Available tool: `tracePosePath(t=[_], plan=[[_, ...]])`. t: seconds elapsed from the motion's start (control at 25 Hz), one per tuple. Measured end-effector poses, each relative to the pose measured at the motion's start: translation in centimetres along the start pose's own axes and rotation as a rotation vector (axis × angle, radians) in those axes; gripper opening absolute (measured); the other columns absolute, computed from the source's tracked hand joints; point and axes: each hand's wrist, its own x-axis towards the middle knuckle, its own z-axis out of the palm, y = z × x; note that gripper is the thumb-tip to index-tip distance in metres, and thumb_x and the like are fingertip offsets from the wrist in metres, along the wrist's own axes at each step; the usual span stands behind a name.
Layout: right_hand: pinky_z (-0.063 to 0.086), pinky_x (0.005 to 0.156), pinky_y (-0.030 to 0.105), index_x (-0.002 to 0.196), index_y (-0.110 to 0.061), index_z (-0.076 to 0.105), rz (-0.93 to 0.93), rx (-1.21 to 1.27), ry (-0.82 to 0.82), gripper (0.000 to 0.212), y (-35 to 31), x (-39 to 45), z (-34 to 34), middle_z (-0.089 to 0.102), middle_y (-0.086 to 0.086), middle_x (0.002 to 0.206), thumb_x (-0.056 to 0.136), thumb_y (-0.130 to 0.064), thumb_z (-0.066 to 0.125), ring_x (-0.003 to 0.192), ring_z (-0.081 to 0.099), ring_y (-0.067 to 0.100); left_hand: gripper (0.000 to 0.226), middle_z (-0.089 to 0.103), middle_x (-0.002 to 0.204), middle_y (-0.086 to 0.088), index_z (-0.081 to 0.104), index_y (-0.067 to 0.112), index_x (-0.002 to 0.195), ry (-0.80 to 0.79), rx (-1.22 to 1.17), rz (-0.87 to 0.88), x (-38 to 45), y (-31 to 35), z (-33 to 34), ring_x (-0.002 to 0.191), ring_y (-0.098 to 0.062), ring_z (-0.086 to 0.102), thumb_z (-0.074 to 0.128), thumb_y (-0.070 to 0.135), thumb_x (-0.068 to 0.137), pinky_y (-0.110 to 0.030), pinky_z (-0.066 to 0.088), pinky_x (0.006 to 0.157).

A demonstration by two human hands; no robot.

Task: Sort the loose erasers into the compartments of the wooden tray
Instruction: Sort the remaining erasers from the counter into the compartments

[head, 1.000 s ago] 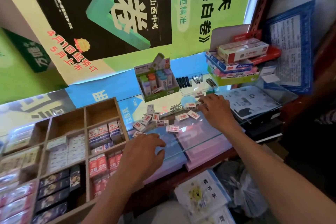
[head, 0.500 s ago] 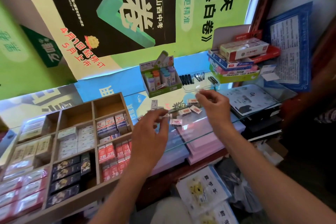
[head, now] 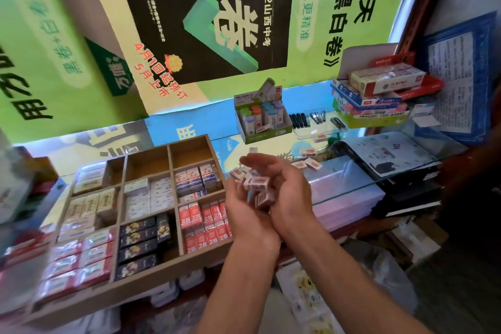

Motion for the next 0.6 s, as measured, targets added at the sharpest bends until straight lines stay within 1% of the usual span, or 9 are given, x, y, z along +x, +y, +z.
tracePosePath(t=[0.08,0.16,0.24,0.28,0.36,0.4,0.48,0.52,0.6], plan=[[0.052,0.097,0.050,0.103,-0.008,0.075,-0.121,-0.221,-0.060,0.040,1.0,-0.7,0.1,0.072,0.010,0.114,0.084,-0.009,0.039,0.108,0.066,0.032,0.041,0.066,0.104,-0.006,0.064,0.013,0.124,-0.049,-0.123,-0.067,-0.1,0.8,0.0,0.091,-0.019,0.064,0.054,0.041,0.096,-0.024,0.046,0.087],[0.052,0.097,0.045,0.101,-0.004,0.073,-0.201,-0.203,-0.065,0.035,0.7,-1.1,0.6,0.073,0.010,0.111,0.092,-0.002,0.040,0.108,0.067,0.029,0.030,0.067,0.102,-0.008,0.066,0.012,0.114,0.001,-0.058,-0.058,0.2,0.9,-0.1,0.089,-0.020,0.065,0.054,0.034,0.096,-0.026,0.052,0.083],[0.054,0.092,0.038,0.092,-0.005,0.071,-0.325,-0.146,0.050,0.029,-0.5,-0.4,0.9,0.074,0.008,0.099,0.096,0.001,0.043,0.098,0.068,0.023,0.019,0.066,0.093,-0.008,0.063,0.010,0.104,0.102,0.056,-0.002,0.4,0.7,0.1,0.077,-0.018,0.065,0.053,0.026,0.099,-0.027,0.059,0.063],[0.054,0.086,0.037,0.090,-0.010,0.070,-0.427,-0.227,0.145,0.028,-1.3,0.5,0.4,0.073,0.005,0.094,0.096,-0.001,0.045,0.092,0.066,0.019,0.017,0.064,0.086,-0.008,0.061,0.009,0.102,0.145,0.092,0.020,0.4,0.6,0.2,0.070,-0.016,0.063,0.054,0.024,0.099,-0.024,0.057,0.053],[0.051,0.082,0.040,0.102,-0.019,0.069,-0.604,-0.645,0.331,0.022,-2.6,4.0,-2.3,0.068,-0.002,0.103,0.093,-0.009,0.052,0.093,0.060,0.015,0.016,0.061,0.080,-0.006,0.059,0.008,0.105,0.168,0.130,0.016,0.3,1.1,0.0,0.065,-0.014,0.060,0.057,0.022,0.098,-0.019,0.050,0.042],[0.048,0.091,0.044,0.117,-0.022,0.064,-0.596,-0.965,0.362,0.027,-3.4,5.8,-4.4,0.063,-0.001,0.120,0.092,-0.017,0.056,0.107,0.057,0.018,0.015,0.061,0.079,-0.006,0.059,0.008,0.105,0.154,0.148,0.006,0.2,1.7,-0.1,0.064,-0.013,0.060,0.058,0.021,0.098,-0.018,0.047,0.039],[0.033,0.110,0.051,0.144,-0.030,0.042,-0.352,-1.553,0.248,0.061,-4.3,8.9,-9.0,0.037,0.004,0.154,0.090,-0.051,0.060,0.139,0.036,0.030,0.009,0.062,0.077,-0.004,0.060,0.010,0.097,0.116,0.193,-0.005,0.0,3.1,-0.5,0.058,-0.012,0.061,0.058,0.019,0.096,-0.016,0.041,0.036],[0.028,0.113,0.053,0.150,-0.034,0.033,-0.232,-1.743,0.160,0.076,-4.4,9.9,-10.7,0.027,0.004,0.160,0.086,-0.070,0.052,0.144,0.028,0.030,0.008,0.062,0.077,-0.004,0.060,0.011,0.094,0.108,0.217,-0.005,-0.1,3.7,-0.5,0.056,-0.012,0.061,0.058,0.019,0.096,-0.015,0.039,0.036],[0.031,0.109,0.051,0.147,-0.035,0.036,-0.209,-1.999,0.063,0.080,-3.6,10.7,-12.1,0.034,0.007,0.155,0.082,-0.081,0.040,0.141,0.034,0.031,0.006,0.062,0.077,-0.004,0.060,0.013,0.092,0.103,0.260,0.004,-0.3,4.9,-0.3,0.054,-0.011,0.059,0.057,0.018,0.095,-0.014,0.036,0.036]])
